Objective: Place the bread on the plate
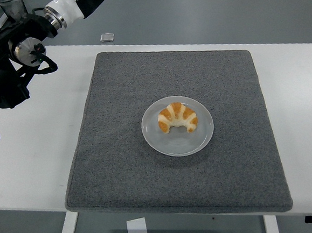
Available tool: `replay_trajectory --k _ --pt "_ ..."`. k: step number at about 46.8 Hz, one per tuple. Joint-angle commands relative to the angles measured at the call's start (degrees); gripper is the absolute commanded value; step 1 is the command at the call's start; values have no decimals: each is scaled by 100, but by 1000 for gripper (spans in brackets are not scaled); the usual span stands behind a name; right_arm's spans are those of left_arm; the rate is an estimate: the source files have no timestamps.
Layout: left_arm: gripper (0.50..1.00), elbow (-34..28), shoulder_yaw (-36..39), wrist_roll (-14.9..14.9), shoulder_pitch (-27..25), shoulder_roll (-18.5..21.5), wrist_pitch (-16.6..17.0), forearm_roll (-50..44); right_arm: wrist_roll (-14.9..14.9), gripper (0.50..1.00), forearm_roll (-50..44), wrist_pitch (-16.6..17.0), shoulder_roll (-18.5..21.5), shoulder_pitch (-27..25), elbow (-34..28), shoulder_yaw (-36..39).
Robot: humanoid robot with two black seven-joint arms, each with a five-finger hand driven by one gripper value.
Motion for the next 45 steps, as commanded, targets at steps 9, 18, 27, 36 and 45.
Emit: replay_trajectory --k 9,18,27,36,45 --pt "994 -16 -14 196 450 -45 73 -44 -1 952 0 0 0 -2 8 0" --pt "994 -33 -400 144 740 -45 47 -35 -1 952 0 0 0 -2 8 0" --pt "994 -16 -717 -111 969 -45 21 -17 -1 952 0 0 0 -2 8 0" --pt "994 -34 -708 -419 1013 -115 21 -26 -1 952 0 0 0 -2 8 0" --pt "994 -16 -708 -410 1022 -124 38 0 -1 952 0 0 0 -2 17 -9"
